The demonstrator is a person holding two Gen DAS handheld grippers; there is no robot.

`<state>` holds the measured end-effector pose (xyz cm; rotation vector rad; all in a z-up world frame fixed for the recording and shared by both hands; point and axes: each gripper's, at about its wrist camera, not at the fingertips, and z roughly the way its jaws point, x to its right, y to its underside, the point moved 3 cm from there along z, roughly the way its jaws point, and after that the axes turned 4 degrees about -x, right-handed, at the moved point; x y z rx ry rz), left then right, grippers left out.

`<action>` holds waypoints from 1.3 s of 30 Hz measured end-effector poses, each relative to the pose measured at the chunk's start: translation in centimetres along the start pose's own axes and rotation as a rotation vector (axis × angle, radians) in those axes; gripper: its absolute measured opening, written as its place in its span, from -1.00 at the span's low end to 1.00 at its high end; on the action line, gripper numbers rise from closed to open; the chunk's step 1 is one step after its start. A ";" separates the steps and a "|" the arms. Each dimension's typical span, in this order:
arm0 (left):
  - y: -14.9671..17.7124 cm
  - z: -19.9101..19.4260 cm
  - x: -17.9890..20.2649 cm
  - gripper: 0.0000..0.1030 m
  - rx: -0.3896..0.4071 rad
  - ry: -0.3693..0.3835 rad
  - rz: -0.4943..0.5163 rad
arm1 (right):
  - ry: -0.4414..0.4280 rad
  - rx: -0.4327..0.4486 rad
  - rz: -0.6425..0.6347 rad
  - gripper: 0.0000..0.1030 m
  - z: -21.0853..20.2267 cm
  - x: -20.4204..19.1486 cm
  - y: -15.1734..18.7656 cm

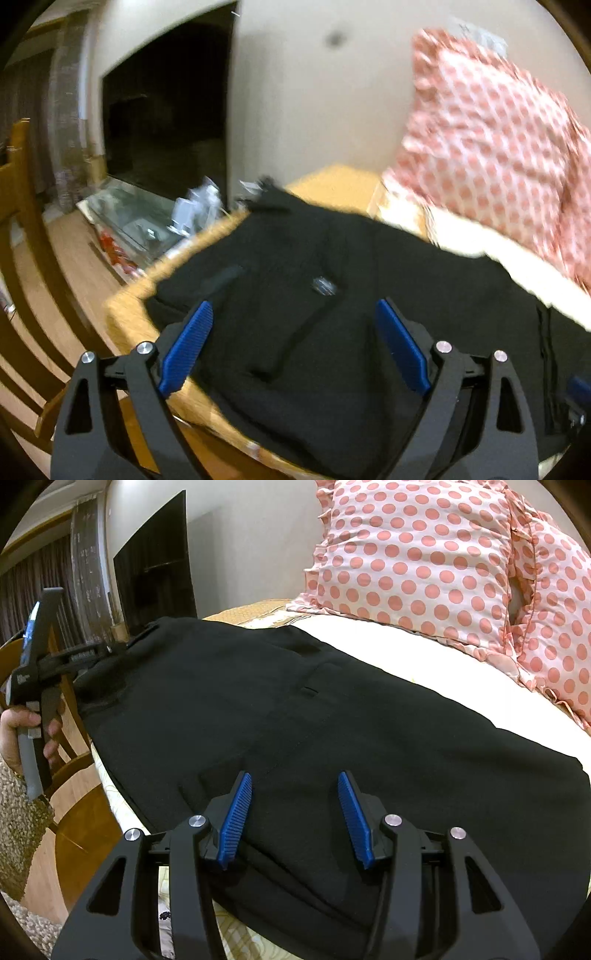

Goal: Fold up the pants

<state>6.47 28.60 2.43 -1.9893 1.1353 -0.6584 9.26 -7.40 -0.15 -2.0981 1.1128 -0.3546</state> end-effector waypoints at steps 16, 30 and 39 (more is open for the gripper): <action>-0.6 1.6 -7.8 0.92 -0.111 0.091 -0.256 | -0.004 -0.001 0.008 0.01 0.3 0.0 -0.1; 0.2 3.1 -7.4 0.78 -0.202 0.157 -0.288 | -0.001 0.002 0.010 0.01 0.3 0.0 -0.1; 1.0 2.4 -5.3 0.73 -0.143 0.267 -0.281 | 0.000 0.003 0.010 0.01 0.3 0.0 -0.2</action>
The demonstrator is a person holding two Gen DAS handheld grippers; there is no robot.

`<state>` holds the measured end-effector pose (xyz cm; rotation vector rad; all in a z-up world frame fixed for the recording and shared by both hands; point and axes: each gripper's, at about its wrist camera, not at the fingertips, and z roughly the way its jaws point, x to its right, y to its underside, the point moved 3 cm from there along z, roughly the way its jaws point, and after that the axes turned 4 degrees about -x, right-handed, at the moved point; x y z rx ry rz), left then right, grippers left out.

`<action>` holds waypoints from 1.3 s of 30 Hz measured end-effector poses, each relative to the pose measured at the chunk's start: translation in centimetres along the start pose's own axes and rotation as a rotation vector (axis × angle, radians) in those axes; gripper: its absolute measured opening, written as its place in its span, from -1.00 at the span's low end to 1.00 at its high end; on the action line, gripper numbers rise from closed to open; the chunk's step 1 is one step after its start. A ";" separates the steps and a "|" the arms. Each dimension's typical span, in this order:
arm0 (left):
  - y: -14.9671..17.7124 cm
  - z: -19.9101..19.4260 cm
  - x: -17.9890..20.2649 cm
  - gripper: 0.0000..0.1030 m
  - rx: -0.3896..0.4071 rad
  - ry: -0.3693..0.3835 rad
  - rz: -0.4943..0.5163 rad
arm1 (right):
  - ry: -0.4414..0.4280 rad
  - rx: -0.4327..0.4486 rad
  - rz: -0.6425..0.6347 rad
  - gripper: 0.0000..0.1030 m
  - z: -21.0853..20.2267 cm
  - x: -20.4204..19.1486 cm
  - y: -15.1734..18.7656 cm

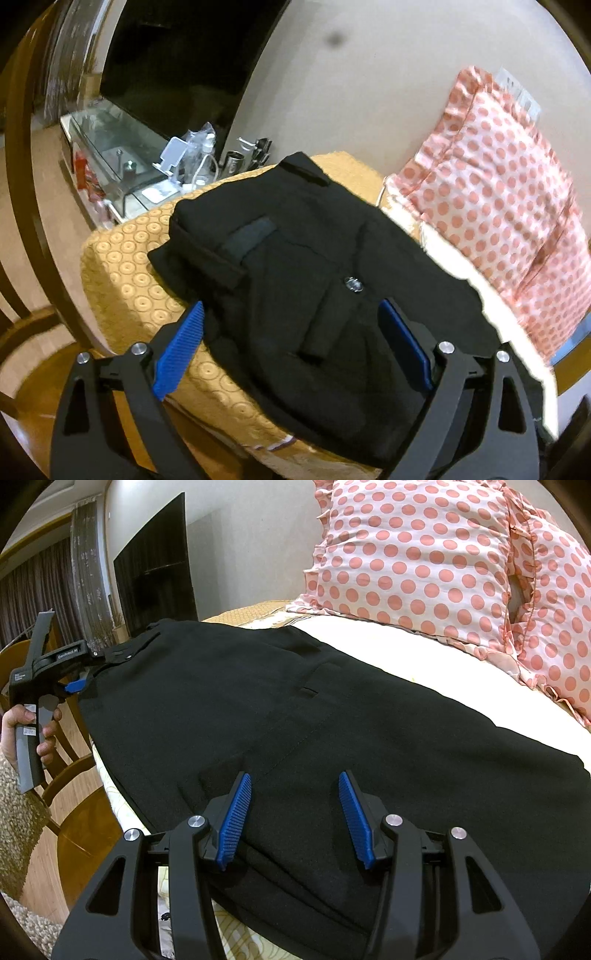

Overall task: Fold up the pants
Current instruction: 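Lift the waistband with the left gripper and fold it over the trousers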

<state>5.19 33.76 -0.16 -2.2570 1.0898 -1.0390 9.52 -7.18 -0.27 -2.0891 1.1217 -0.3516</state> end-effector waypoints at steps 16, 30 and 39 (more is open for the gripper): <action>-0.7 -0.3 -3.3 -0.26 -0.004 0.097 -0.211 | 0.002 0.002 -0.001 0.01 0.0 0.0 -0.1; -2.7 -3.7 2.0 -0.84 0.088 0.026 -0.009 | -0.018 0.028 0.016 0.36 -1.2 0.6 0.1; -1.7 -6.9 18.4 -0.85 0.119 0.167 0.385 | 0.028 0.133 0.123 0.56 -6.0 4.8 1.0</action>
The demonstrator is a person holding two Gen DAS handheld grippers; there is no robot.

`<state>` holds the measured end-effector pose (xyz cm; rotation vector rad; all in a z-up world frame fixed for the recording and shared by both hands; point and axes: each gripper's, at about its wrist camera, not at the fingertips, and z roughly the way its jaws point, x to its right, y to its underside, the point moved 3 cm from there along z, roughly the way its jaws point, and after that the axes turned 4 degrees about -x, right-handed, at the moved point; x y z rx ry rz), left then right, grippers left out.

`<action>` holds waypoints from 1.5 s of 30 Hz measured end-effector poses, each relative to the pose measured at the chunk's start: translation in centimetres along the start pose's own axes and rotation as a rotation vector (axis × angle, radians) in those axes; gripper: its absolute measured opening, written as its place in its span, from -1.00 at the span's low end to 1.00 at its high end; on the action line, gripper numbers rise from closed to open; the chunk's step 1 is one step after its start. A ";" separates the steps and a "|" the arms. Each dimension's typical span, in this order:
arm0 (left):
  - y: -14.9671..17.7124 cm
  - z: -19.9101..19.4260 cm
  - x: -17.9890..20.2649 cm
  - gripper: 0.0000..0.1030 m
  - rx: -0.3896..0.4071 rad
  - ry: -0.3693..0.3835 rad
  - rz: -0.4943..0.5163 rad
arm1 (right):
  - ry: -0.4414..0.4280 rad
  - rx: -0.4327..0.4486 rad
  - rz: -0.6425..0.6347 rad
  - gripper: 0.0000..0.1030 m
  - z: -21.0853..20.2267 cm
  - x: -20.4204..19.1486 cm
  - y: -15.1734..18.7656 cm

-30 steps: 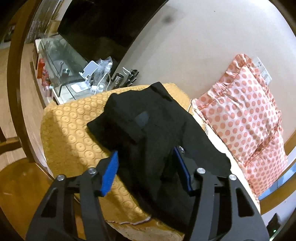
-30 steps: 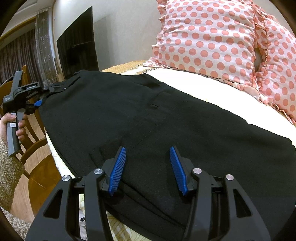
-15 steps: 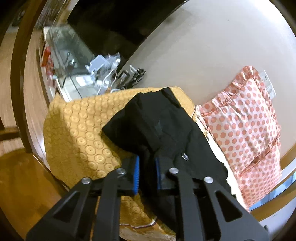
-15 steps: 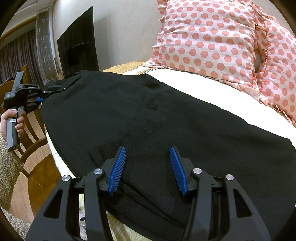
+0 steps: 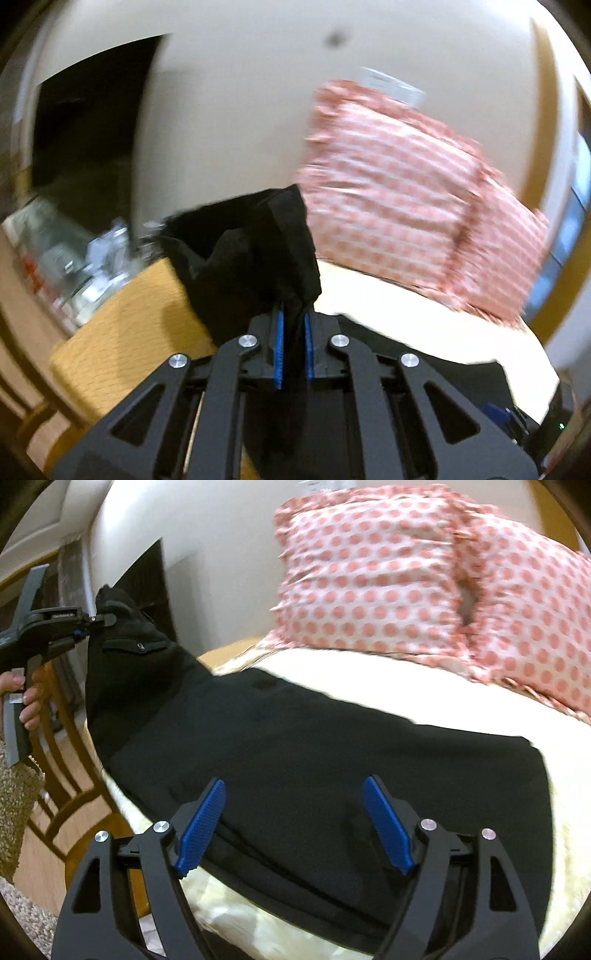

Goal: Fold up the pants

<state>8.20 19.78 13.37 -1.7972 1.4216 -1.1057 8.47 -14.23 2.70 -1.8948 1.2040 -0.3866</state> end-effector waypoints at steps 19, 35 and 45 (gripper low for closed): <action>16.9 9.4 31.7 -0.85 -0.370 0.466 0.518 | 0.265 0.093 0.380 0.61 -9.2 14.4 5.7; 21.1 9.0 34.1 -0.82 -0.390 0.506 0.546 | 0.348 0.087 0.431 0.61 -10.0 16.8 7.9; 20.8 3.9 30.1 0.48 -0.330 0.662 0.606 | 0.453 0.181 0.391 0.61 -13.5 17.3 5.9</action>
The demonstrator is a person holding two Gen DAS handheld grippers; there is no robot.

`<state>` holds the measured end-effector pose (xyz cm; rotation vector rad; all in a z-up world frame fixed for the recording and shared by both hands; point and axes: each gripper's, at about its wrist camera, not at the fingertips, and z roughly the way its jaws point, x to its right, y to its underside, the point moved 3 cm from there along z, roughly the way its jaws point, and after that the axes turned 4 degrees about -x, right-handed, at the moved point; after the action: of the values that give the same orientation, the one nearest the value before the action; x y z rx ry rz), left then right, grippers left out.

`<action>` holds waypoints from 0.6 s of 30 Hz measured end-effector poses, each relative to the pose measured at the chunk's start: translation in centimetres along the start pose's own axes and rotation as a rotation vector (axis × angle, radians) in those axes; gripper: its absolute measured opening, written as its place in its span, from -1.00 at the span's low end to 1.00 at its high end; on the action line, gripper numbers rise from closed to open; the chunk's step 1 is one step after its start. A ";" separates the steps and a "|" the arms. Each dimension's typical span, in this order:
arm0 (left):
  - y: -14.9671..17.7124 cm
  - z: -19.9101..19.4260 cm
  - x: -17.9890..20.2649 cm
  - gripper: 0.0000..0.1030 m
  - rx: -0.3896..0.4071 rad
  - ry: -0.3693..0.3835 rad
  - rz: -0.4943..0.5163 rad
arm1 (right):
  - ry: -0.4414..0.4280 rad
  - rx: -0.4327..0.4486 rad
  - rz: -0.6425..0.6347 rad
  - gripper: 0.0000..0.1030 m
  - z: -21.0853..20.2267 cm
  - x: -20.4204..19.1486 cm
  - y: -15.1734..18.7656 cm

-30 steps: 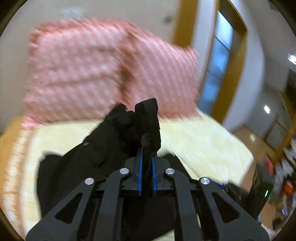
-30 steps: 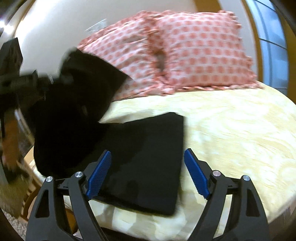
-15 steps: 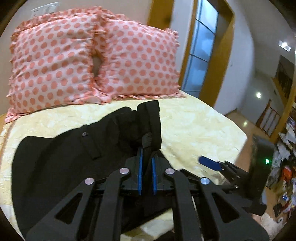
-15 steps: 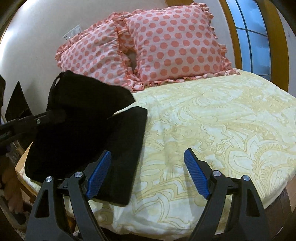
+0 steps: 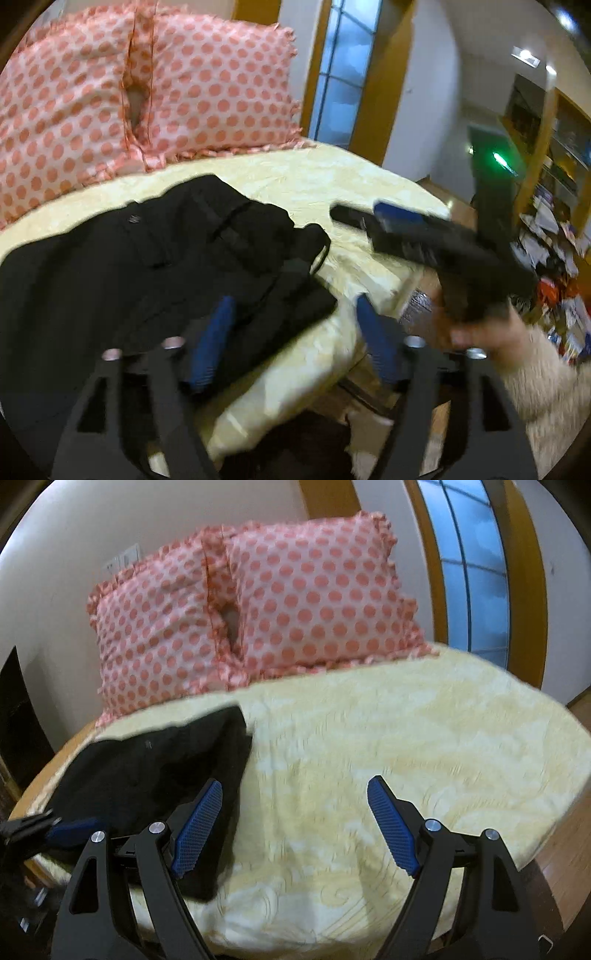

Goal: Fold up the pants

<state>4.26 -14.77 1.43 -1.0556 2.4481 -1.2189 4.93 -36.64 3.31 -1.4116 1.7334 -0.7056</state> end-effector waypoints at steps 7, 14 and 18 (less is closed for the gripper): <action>0.8 -5.9 -6.9 0.75 0.166 -0.398 -0.096 | -0.213 0.129 -0.124 0.60 -2.2 -6.4 -2.9; 2.9 -4.9 -11.0 0.83 0.105 -0.523 -0.245 | -0.285 0.008 -0.318 0.60 2.1 -13.8 -0.1; 5.2 -3.7 -12.1 0.97 0.015 -0.584 -0.284 | -0.180 -0.162 -0.315 0.60 5.5 -13.5 3.2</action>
<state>8.61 -2.18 -1.62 -1.5344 1.8857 -0.8297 8.97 -22.49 0.72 -1.8275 1.4707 -0.5897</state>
